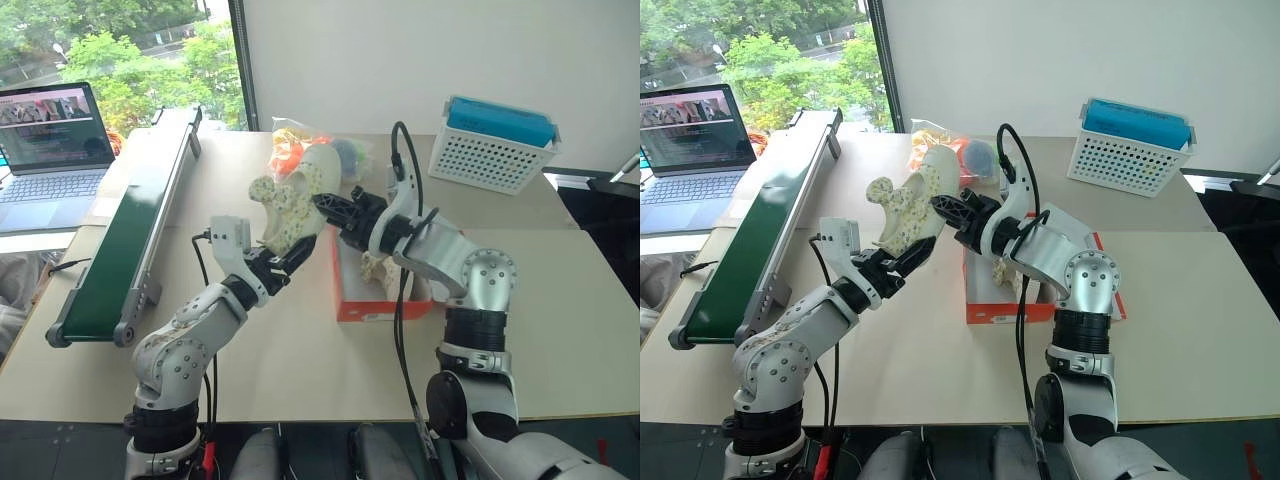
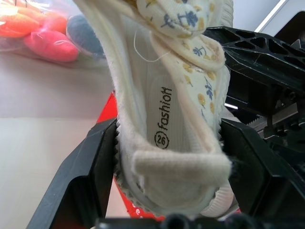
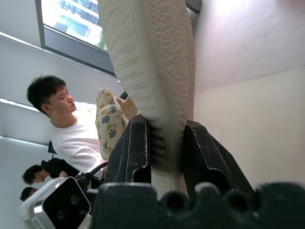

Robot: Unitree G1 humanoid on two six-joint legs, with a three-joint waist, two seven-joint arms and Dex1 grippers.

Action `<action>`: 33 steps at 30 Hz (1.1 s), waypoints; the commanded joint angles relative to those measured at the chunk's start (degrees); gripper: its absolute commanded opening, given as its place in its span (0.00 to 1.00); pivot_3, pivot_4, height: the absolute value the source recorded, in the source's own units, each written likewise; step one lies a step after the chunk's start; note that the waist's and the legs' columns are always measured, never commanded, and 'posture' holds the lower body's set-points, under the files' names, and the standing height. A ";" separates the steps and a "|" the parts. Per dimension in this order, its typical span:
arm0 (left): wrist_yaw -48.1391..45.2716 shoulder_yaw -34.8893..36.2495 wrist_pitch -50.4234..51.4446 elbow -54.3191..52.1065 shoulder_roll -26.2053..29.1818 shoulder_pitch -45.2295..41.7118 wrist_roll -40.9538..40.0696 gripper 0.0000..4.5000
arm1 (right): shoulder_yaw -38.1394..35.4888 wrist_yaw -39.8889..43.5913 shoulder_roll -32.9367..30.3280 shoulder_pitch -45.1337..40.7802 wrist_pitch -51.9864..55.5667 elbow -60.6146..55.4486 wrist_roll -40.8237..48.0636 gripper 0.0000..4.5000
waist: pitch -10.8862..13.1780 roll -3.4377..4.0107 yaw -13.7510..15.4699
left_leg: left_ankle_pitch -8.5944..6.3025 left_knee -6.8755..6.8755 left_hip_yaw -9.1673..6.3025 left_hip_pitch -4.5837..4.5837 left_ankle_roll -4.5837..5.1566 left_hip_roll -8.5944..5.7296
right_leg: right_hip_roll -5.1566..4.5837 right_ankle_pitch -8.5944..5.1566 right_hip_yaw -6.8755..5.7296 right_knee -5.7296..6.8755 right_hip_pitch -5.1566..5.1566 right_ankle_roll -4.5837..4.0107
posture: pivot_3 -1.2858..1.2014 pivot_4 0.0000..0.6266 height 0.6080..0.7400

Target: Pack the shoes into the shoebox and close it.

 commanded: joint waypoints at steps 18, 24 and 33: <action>-22.21 -5.41 -6.69 -8.42 19.77 6.70 6.89 0.99 | 2.64 8.52 -27.63 -23.07 14.69 23.34 -11.33 0.15 | 0.16 0.25 -0.16 | 0.01 -0.21 0.11 -0.05 0.09 0.02 | -0.01 0.00 0.08 -0.55 -0.05 0.00 | 0.52 0.24 1.00; -27.42 -7.81 -9.39 -9.13 22.58 7.00 9.12 0.99 | 8.08 13.74 -26.83 -24.63 22.54 28.07 -20.22 0.15 | 0.16 0.26 0.10 | 0.02 -0.20 0.21 -0.04 0.17 0.03 | -0.06 0.01 0.19 -0.57 -0.02 -0.01 | 0.52 0.24 1.00; -25.95 -7.76 -8.62 -11.04 20.87 7.90 9.36 0.99 | 18.75 28.99 -27.41 -23.90 20.54 31.56 -35.28 0.15 | 0.17 0.27 0.89 | -0.03 -0.19 0.19 -0.15 0.27 -0.01 | -0.09 0.07 0.12 -0.52 -0.04 0.11 | 0.52 0.24 1.00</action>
